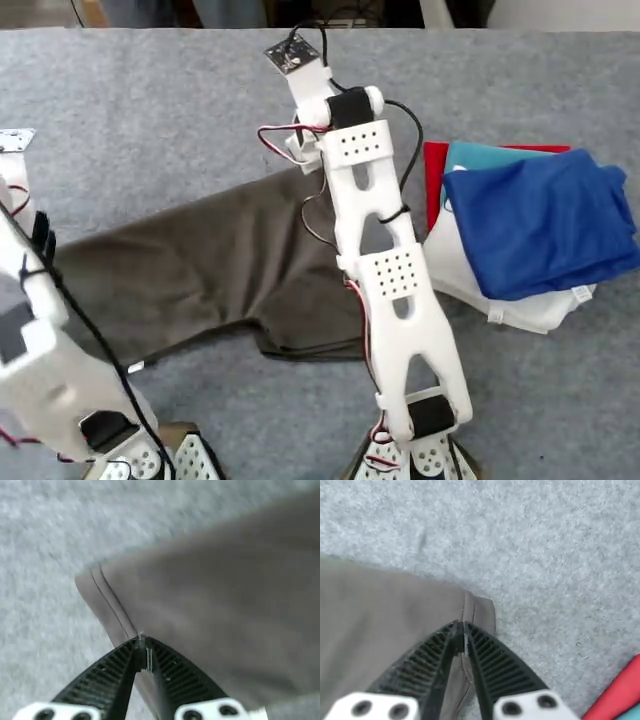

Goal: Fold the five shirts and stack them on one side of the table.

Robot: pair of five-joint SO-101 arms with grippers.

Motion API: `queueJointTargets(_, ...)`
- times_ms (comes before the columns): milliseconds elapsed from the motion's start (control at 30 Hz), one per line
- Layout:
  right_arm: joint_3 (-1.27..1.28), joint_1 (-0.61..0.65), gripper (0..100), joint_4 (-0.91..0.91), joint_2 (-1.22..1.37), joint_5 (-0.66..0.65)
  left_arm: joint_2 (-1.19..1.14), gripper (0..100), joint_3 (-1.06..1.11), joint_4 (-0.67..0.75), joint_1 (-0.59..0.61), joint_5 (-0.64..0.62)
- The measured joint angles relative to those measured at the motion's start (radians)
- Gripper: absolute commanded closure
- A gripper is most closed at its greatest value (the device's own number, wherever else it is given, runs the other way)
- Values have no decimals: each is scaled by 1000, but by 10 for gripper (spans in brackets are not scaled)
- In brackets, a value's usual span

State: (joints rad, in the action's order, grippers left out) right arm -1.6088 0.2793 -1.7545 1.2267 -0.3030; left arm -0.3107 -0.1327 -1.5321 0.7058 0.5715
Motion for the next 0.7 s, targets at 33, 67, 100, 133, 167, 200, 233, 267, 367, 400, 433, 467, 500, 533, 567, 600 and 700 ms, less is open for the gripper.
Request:
queueJointTargets(33, 0, -8, 985, 0, 21, 0, -54, 971, -28, 15, 0, -11)
queueJointTargets(67, 2, -17, 985, 0, 48, 0, -107, 971, -57, 28, 2, -15)
queueJointTargets(100, 2, -26, 985, 0, 74, 0, -166, 971, -89, 34, 6, -20)
queueJointTargets(133, 2, -35, 985, 0, 97, 0, -222, 971, -126, 37, 15, -23)
queueJointTargets(167, 2, -44, 985, 0, 112, 0, -272, 971, -166, 40, 29, -25)
queueJointTargets(200, 2, -55, 985, 0, 126, 0, -318, 971, -212, 41, 48, -25)
queueJointTargets(233, 2, -66, 985, 0, 129, 0, -358, 971, -256, 34, 66, -26)
queueJointTargets(267, -2, -80, 985, 0, 129, 0, -388, 971, -301, 32, 77, -26)
queueJointTargets(367, -21, -95, 985, 0, 115, 0, -466, 971, -411, 18, 91, -28)
queueJointTargets(400, -21, -95, 985, -3, 101, 0, -488, 971, -443, 2, 92, -28)
queueJointTargets(433, -18, -95, 985, -3, 80, 0, -505, 971, -473, -15, 92, -28)
queueJointTargets(467, -15, -95, 985, -3, 49, 0, -517, 971, -506, -41, 94, -28)
queueJointTargets(500, -6, -95, 985, -3, 12, 0, -528, 971, -540, -68, 94, -28)
queueJointTargets(533, 6, -95, 985, -3, -25, 0, -535, 971, -575, -94, 94, -28)
queueJointTargets(567, 28, -94, 985, -3, -60, 0, -543, 971, -617, -115, 94, -26)
queueJointTargets(600, 57, -87, 985, -3, -97, 0, -546, 971, -660, -126, 98, -26)
queueJointTargets(700, 183, -55, 985, -3, -198, 0, -546, 971, -816, -192, 112, -31)
